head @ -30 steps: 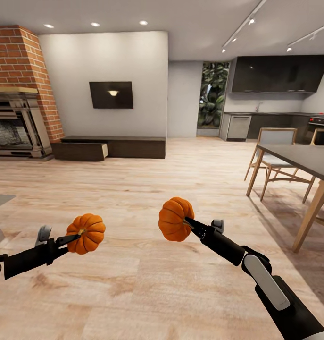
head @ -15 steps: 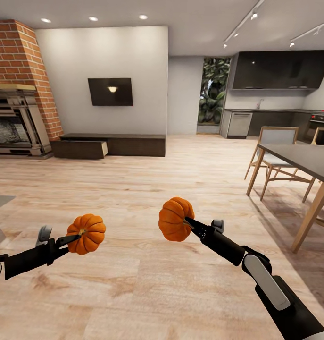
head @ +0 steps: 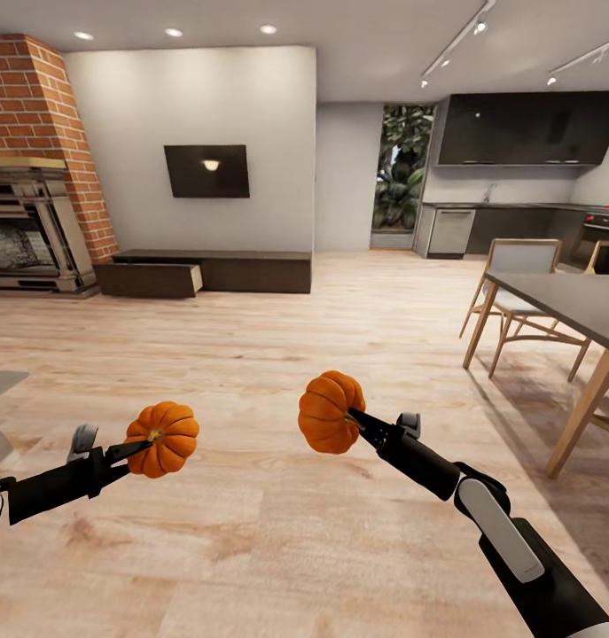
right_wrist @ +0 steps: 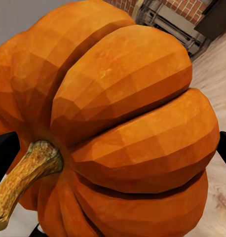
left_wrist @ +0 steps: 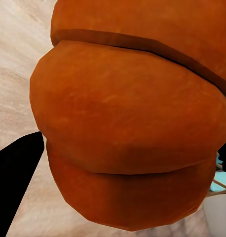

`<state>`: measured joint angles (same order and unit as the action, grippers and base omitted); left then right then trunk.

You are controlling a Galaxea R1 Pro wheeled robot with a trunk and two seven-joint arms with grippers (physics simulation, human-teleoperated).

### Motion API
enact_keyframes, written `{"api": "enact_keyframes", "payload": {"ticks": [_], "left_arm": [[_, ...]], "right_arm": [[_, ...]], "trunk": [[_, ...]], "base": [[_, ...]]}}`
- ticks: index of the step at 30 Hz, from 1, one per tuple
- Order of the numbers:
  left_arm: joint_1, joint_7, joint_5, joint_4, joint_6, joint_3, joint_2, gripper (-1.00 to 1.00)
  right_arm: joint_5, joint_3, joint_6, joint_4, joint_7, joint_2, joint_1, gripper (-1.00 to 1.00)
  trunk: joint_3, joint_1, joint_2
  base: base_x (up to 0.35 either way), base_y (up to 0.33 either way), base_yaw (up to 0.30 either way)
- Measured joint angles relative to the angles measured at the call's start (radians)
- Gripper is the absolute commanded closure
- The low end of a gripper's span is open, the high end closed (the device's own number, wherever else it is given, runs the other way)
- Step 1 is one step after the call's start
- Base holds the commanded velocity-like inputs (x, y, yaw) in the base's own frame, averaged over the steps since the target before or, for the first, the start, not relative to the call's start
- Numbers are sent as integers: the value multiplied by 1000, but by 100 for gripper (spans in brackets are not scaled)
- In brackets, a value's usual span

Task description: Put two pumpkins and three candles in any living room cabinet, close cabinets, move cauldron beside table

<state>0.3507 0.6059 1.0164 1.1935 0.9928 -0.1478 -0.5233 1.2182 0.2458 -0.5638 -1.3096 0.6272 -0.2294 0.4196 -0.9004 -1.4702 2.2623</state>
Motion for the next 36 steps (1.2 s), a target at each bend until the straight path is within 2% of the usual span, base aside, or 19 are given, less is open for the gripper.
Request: {"api": "enact_keyframes", "payload": {"ticks": [15, 28, 31, 36], "left_arm": [[0, 0, 1, -1, 0, 0, -2, 100], [1, -2, -10, -14, 0, -6, -16, 100], [2, -7, -15, -13, -1, 29, -12, 100], [4, -10, -12, -13, -2, 43, -11, 100]], "right_arm": [[0, 0, 27, 7, 0, 0, 0, 100], [0, 0, 27, 25, -2, 0, 0, 100], [1, 0, 26, 25, -1, 1, 0, 100], [0, 0, 27, 27, -9, 1, 0, 100]], "trunk": [[47, 58, -105], [88, 107, -196], [97, 119, -217], [113, 138, -252]], "base": [[0, 0, 0], [0, 0, 0], [0, 0, 0], [0, 0, 0]]}}
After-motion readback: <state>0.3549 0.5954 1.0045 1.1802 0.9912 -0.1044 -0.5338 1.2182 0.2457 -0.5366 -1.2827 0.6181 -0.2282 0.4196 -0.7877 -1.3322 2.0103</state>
